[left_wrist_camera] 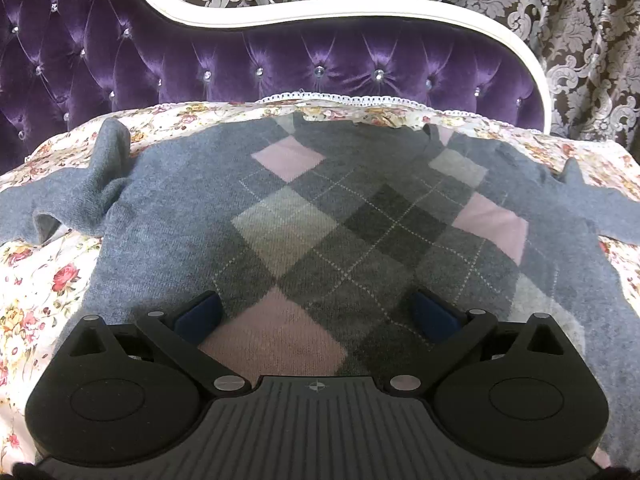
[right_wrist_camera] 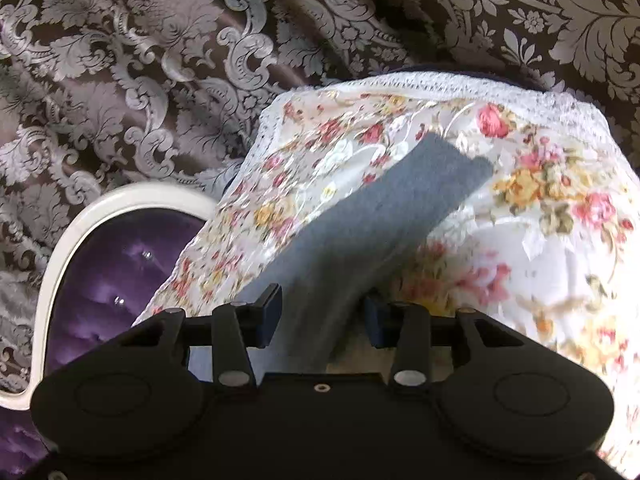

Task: Fold small clothes
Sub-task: 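Grasp the sweater sleeve cuff with the right gripper, then lift the sleeve with the right gripper and lay it across the sweater body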

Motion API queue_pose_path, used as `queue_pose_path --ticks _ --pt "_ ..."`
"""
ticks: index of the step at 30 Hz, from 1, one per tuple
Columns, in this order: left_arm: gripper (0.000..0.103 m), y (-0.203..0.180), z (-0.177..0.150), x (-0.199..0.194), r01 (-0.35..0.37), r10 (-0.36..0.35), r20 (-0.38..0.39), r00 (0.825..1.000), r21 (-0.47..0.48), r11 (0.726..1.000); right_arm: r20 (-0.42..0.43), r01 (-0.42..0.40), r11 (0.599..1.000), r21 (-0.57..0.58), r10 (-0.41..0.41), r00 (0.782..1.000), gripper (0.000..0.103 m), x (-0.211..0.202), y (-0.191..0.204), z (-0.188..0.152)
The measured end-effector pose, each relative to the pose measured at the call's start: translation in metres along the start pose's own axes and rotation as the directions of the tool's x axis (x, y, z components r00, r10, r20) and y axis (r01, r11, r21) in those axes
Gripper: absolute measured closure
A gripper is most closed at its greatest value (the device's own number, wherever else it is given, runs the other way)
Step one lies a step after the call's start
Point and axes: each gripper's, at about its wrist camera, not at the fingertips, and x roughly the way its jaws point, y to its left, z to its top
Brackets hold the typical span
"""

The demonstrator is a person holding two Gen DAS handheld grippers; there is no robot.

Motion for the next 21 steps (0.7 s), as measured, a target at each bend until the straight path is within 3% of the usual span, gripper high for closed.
queue_pose_path --ticks 3,7,14,21 --pt "0.000 0.000 0.000 0.000 0.000 0.000 0.000 1.000 0.000 1.000 0.006 0.026 1.000 -0.004 -0.026 1.000 0.060 0.004 0.000 0.005" --pt "0.000 0.000 -0.001 0.000 0.000 0.000 -0.002 1.000 0.000 1.000 0.006 0.115 0.991 -0.075 -0.115 0.993 0.092 0.005 0.006 0.011" --pt "0.000 0.005 0.006 0.002 0.013 -0.013 -0.030 0.999 -0.030 0.999 0.120 0.245 0.942 -0.232 -0.222 0.968 0.093 -0.036 0.029 0.020" --pt "0.008 0.027 0.024 -0.011 0.045 -0.058 -0.092 0.994 -0.133 0.990 0.189 0.261 0.861 -0.437 -0.196 0.962 0.093 -0.068 0.111 0.022"
